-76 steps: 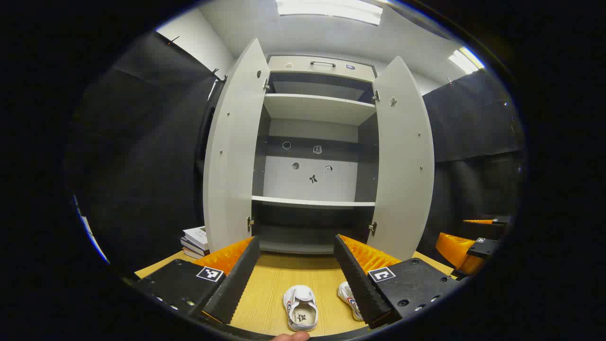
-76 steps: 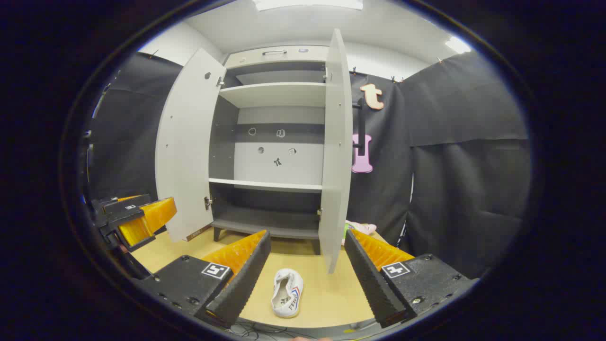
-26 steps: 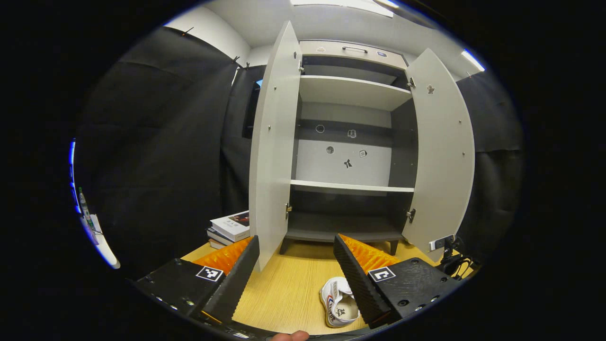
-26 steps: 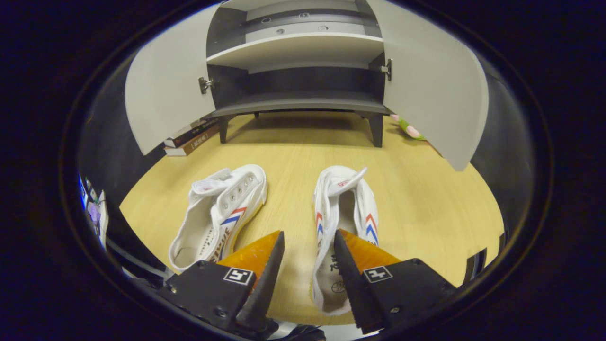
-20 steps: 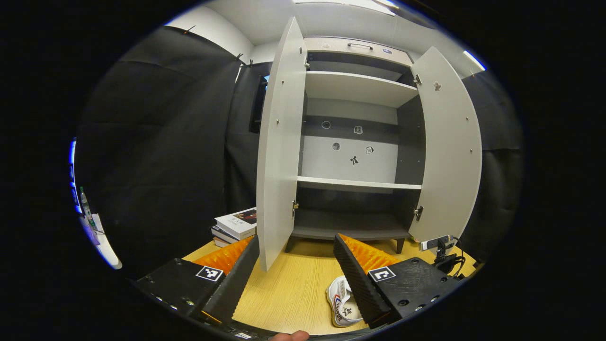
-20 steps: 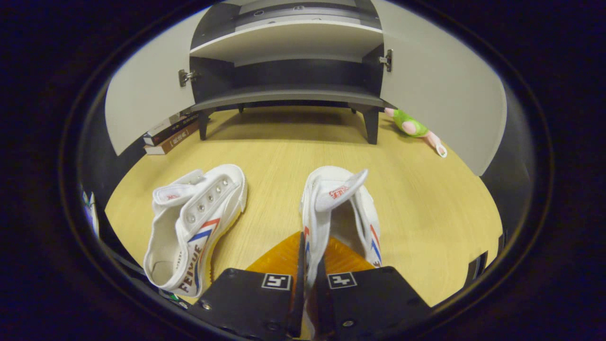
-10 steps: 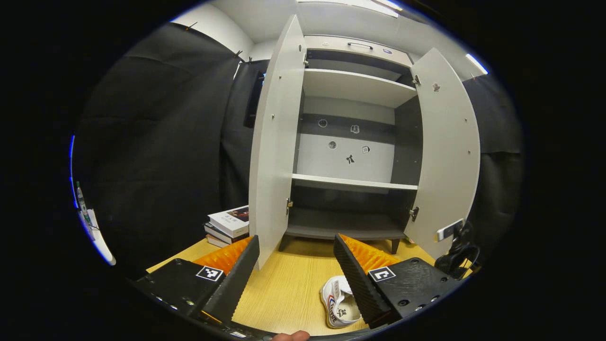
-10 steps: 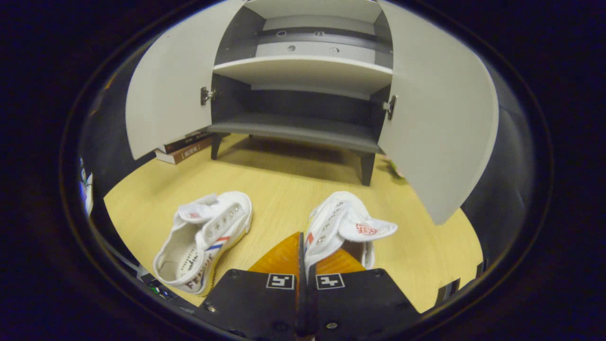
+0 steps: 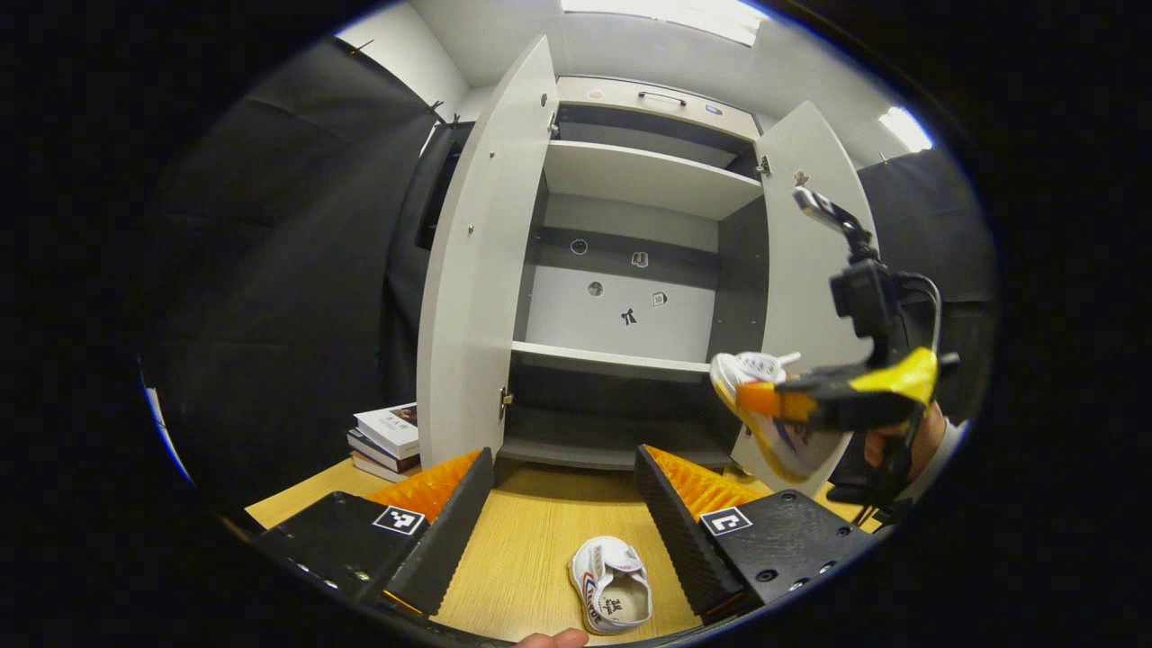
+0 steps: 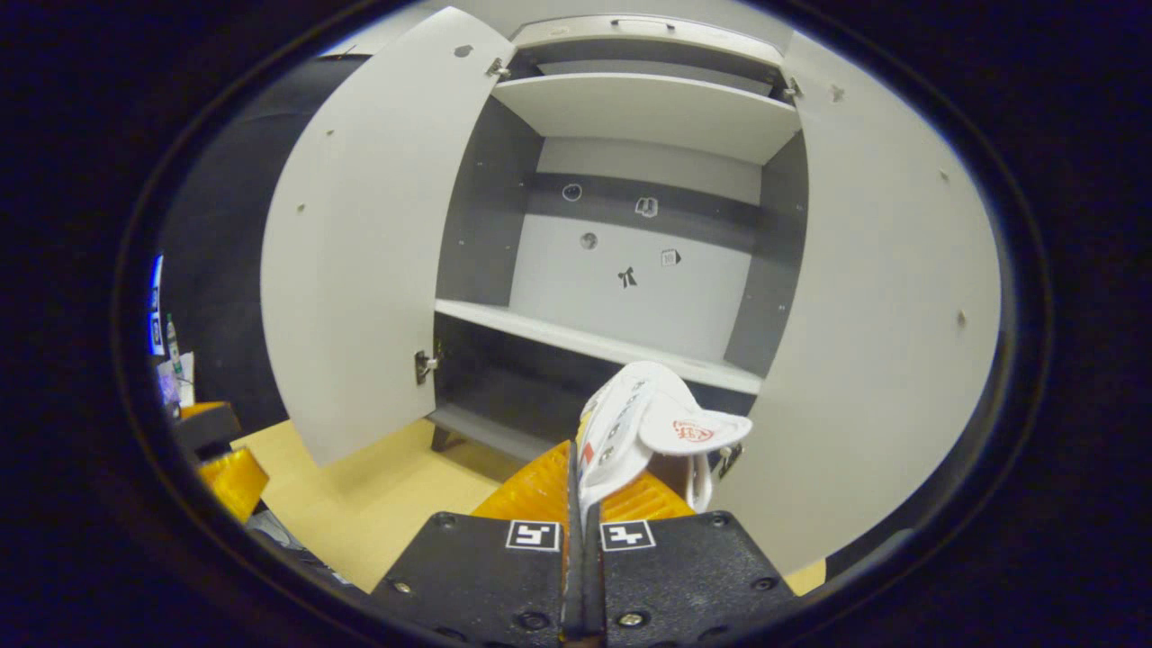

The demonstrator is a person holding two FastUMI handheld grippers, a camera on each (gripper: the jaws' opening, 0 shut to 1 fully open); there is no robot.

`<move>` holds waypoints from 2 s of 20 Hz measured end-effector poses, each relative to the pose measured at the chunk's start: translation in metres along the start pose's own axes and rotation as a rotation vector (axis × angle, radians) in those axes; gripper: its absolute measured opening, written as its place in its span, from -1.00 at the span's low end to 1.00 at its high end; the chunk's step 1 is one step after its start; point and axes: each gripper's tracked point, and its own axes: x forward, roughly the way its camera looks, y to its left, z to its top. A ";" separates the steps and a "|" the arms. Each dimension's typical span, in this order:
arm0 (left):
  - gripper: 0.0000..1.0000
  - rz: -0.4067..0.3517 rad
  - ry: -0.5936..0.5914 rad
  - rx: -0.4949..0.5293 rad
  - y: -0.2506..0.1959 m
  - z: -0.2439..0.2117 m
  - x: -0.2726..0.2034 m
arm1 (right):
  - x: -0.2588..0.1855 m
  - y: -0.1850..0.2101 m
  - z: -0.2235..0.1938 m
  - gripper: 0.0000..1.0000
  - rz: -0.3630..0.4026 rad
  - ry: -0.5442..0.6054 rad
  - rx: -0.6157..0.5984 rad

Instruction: Grab one shoe with the right hand and put it into the shoe cabinet, grab the other shoe with the left hand and put it into the shoe cabinet; then close the right door with the right hand and the left door with the left hand.

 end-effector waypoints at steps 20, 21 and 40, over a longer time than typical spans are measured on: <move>0.91 0.174 0.076 -0.034 0.079 -0.026 0.001 | 0.217 -0.020 0.143 -0.61 -0.074 0.432 0.002; 0.91 0.171 0.081 -0.034 0.079 -0.028 0.003 | 0.209 -0.023 0.152 -0.39 -0.079 0.406 -0.012; 0.91 -0.005 0.082 0.014 0.011 -0.069 0.023 | -0.111 0.042 0.034 0.31 -0.055 -0.144 0.126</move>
